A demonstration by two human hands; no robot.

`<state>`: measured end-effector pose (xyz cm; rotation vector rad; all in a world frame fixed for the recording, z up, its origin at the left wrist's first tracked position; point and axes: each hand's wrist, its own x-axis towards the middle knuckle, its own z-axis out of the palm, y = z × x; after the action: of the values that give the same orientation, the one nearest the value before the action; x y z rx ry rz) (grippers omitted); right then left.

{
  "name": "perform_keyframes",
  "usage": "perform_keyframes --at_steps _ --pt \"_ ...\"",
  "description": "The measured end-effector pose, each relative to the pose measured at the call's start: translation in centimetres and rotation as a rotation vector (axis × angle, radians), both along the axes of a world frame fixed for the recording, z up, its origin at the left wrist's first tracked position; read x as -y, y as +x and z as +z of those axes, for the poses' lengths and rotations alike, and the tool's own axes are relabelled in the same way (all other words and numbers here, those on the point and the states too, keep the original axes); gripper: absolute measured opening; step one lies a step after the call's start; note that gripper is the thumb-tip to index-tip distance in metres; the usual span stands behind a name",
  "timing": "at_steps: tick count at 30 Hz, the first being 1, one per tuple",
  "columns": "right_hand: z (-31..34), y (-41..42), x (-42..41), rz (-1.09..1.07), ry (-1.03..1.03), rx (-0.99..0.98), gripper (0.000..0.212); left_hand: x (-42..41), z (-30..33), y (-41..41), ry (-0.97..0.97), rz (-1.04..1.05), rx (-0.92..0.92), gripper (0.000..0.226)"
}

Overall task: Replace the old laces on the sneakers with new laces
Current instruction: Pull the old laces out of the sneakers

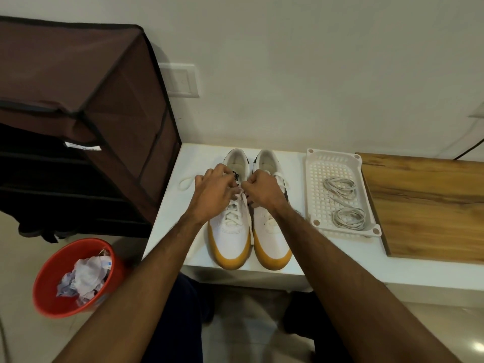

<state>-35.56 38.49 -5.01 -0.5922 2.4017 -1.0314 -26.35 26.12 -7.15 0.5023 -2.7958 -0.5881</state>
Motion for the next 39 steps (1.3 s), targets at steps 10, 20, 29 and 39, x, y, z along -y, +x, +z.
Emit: perform_keyframes --at_steps 10,20,29,39 --pt "1.1 -0.1 0.4 0.037 0.105 -0.025 0.028 -0.2 1.4 2.7 1.381 0.595 -0.592 0.02" --pt "1.8 0.1 -0.1 0.084 0.043 0.037 0.033 0.3 0.3 1.2 0.026 0.032 -0.02 0.024" --pt "1.5 0.0 -0.2 0.054 0.015 0.045 0.025 0.4 -0.6 1.1 0.424 0.105 -0.268 0.01" --pt "1.0 -0.3 -0.3 0.039 0.025 0.058 0.028 1.5 -1.4 3.0 0.974 0.726 -0.56 0.011"
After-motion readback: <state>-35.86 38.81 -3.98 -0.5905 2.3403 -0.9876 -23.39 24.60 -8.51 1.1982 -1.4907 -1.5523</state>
